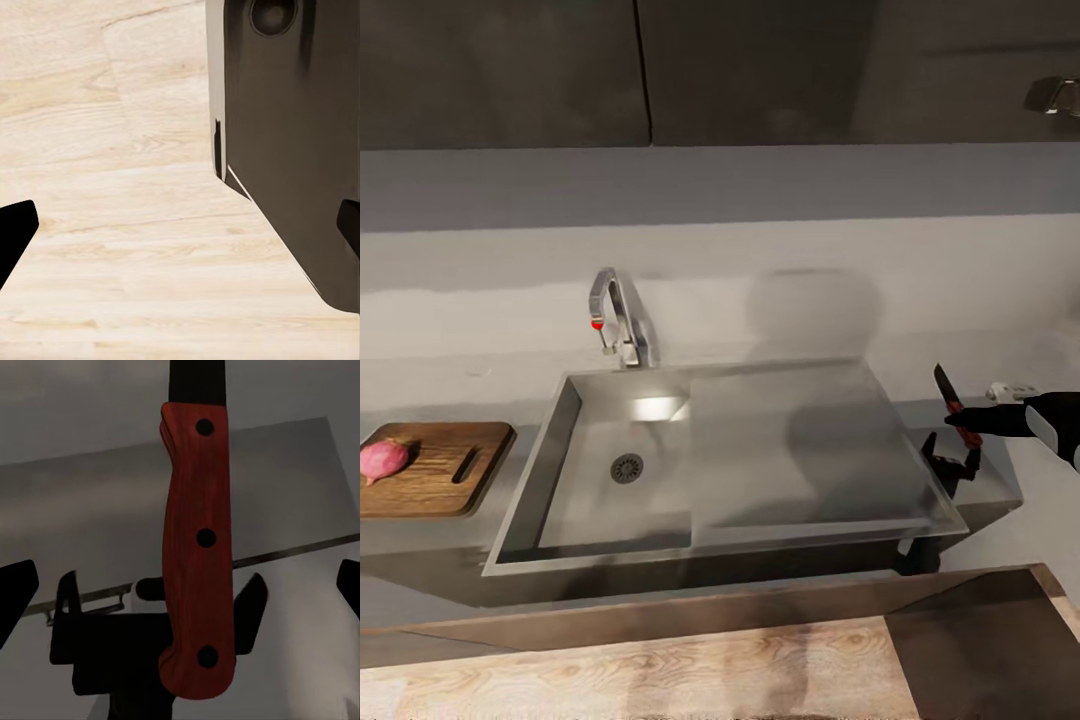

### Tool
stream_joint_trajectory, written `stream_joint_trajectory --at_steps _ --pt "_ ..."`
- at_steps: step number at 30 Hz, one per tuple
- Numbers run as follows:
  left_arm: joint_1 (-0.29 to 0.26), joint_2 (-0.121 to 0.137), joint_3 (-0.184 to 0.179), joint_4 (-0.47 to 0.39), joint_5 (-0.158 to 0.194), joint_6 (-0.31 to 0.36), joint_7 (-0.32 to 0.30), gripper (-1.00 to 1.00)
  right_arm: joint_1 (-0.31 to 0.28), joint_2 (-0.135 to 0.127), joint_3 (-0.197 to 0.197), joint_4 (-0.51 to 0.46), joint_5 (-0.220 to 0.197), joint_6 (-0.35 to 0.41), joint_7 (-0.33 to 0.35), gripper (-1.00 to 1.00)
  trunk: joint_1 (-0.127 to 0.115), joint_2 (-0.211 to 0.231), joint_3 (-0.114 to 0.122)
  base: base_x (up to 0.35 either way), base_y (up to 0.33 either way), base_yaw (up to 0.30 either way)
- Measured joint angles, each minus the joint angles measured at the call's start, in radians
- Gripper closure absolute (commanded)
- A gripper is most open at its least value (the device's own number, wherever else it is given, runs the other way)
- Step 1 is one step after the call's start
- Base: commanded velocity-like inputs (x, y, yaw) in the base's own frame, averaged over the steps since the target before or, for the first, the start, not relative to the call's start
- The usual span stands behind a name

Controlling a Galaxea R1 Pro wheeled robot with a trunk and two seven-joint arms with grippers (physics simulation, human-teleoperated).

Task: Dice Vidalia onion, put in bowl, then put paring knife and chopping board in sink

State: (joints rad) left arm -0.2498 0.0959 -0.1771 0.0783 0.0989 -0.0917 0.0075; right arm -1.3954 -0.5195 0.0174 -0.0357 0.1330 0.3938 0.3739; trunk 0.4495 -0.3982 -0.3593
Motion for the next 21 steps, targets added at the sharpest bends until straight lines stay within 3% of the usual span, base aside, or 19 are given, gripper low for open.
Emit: stream_joint_trajectory --at_steps 21 --pt "0.001 0.000 0.000 0.000 0.000 0.000 0.000 -1.00 0.000 0.000 0.000 -0.001 0.000 0.000 0.000 -1.00 0.000 0.000 -0.029 0.000 0.000 0.000"
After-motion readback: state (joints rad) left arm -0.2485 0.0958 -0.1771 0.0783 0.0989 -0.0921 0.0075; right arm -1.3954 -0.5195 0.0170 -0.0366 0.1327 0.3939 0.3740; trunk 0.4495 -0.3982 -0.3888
